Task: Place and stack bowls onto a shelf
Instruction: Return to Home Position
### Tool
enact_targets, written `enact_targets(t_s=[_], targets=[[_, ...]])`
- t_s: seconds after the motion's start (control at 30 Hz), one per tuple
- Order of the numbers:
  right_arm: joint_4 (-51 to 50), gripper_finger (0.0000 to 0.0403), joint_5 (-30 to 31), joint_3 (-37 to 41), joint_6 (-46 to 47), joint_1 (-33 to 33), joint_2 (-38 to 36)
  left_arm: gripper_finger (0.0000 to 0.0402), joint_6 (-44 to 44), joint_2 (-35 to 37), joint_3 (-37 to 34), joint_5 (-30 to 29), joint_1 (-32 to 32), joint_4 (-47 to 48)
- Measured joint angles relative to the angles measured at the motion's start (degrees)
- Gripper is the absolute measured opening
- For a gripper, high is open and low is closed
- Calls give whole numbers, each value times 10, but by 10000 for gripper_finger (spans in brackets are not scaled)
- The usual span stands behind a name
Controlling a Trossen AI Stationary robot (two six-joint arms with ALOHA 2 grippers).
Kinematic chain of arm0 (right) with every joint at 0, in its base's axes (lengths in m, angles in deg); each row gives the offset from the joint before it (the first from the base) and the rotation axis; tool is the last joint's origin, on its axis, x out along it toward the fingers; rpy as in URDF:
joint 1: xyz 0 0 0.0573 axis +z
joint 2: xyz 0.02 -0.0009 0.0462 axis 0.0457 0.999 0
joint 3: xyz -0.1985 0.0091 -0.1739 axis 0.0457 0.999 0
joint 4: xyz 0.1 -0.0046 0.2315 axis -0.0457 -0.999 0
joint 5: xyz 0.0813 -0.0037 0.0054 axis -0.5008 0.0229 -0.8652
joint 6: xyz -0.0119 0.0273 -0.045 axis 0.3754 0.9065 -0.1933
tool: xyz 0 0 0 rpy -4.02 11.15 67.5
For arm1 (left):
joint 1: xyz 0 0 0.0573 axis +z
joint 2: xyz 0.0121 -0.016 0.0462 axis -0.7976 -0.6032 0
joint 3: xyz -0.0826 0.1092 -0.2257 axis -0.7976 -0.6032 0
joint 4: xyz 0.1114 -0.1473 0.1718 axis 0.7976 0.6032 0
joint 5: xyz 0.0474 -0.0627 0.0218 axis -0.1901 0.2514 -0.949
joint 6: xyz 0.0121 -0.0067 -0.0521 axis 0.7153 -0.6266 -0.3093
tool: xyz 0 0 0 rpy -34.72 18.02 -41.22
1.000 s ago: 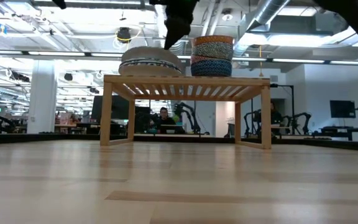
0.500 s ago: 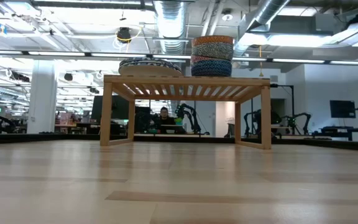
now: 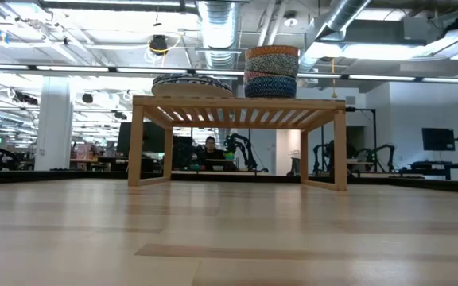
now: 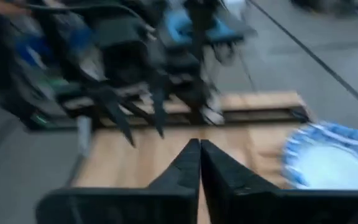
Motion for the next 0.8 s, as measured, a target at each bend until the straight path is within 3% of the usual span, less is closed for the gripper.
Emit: enact_targets(t_s=[0.13,0.23,0.3,0.43,0.6,0.7,0.8], targets=[[230,17,-44,183,60,19,-86,93,80,0,-43,50,12,-171],[383,25,-50,295,98,33,-147,50,103,11,-52,76,24,-198],[431,31,-49,350,111,36,-190,21,105,22,-52,92,31,-200],[429,21,-45,415,103,37,-265,5,136,57,-52,126,40,-196],[428,17,-31,454,84,44,-348,1,147,123,-57,114,43,-142],[422,18,1,490,64,57,-394,1,129,173,-119,99,37,-169],[422,18,43,541,51,72,-434,0,108,216,-229,101,28,-271]])
